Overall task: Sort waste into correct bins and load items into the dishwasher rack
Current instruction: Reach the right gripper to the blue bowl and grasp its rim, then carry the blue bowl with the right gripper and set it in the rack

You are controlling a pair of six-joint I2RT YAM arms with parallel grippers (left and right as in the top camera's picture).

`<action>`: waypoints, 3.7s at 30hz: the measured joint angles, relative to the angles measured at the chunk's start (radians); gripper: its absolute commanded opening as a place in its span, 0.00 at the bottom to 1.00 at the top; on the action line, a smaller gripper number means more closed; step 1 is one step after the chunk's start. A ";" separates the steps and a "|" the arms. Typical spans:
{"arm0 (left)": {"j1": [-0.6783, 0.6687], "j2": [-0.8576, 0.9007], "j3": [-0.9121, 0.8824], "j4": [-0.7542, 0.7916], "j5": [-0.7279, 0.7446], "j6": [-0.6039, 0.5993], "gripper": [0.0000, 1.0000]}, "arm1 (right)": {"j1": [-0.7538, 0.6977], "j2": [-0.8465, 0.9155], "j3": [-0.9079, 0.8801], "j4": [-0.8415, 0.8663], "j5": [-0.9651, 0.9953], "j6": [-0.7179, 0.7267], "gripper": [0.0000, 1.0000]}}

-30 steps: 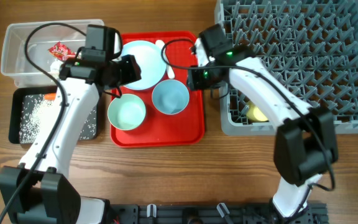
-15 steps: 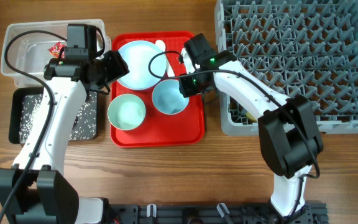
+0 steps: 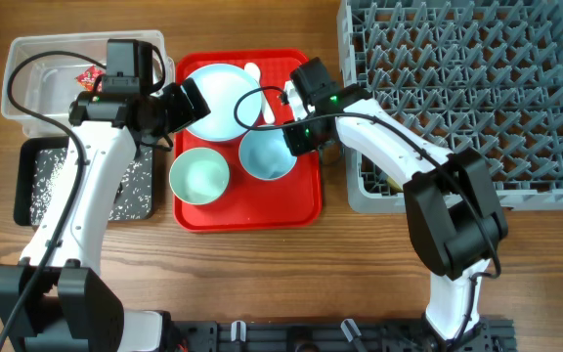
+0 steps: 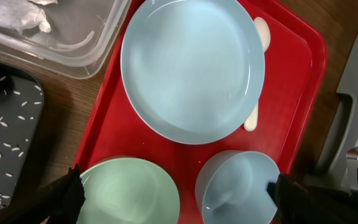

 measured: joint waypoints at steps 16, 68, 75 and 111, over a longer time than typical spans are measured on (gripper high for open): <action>0.000 0.000 0.000 0.000 0.000 0.000 1.00 | -0.045 -0.202 0.126 -0.111 0.270 -0.020 0.04; 0.000 0.000 0.000 0.000 -0.003 0.000 1.00 | -0.130 0.069 0.140 0.688 1.310 -0.946 0.04; 0.000 0.000 0.000 0.000 -0.003 0.000 1.00 | -0.138 0.069 0.128 0.785 1.328 -0.948 0.04; 0.000 0.000 0.000 0.000 -0.003 0.000 1.00 | -0.011 0.070 0.116 0.619 1.294 -0.821 1.00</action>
